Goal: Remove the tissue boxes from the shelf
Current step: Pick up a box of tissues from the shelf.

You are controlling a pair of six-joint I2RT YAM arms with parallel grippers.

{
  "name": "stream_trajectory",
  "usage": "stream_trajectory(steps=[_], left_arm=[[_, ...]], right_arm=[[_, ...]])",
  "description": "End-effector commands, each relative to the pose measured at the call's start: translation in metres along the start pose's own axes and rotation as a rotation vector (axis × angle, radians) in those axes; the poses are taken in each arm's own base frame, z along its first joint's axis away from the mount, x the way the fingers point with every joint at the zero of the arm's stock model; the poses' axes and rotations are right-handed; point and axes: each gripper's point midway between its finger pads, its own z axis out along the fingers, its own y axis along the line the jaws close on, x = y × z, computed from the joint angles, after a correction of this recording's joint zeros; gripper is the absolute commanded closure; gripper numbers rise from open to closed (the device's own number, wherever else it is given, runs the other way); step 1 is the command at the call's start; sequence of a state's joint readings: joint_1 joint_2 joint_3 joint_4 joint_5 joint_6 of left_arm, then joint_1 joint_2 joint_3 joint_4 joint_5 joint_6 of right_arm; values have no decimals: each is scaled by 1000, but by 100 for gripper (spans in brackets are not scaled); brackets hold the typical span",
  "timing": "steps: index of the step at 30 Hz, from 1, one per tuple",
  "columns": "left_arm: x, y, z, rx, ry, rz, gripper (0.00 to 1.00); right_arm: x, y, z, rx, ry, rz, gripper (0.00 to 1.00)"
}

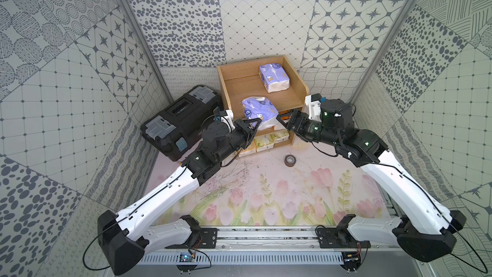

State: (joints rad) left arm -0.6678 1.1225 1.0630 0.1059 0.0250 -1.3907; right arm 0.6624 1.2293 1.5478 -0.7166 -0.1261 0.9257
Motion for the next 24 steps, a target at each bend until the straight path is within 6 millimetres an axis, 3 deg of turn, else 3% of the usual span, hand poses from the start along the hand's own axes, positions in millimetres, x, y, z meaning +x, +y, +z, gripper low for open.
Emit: stream_trajectory(steps=[1,7,14,19,24], left_arm=[[27,-3,-18,55,139,109,97],[49,5,-43,109,241,151,100],[65,-3,-64,201,321,204,100],[73,-3,-73,243,356,209,100],[76,1,-80,252,363,207,100]], right_arm=[[13,6,-11,-71,82,-52,14],[42,11,-4,-171,234,-4,13],[61,10,10,-270,303,105,19],[64,14,18,-339,313,166,28],[66,20,22,-410,318,213,47]])
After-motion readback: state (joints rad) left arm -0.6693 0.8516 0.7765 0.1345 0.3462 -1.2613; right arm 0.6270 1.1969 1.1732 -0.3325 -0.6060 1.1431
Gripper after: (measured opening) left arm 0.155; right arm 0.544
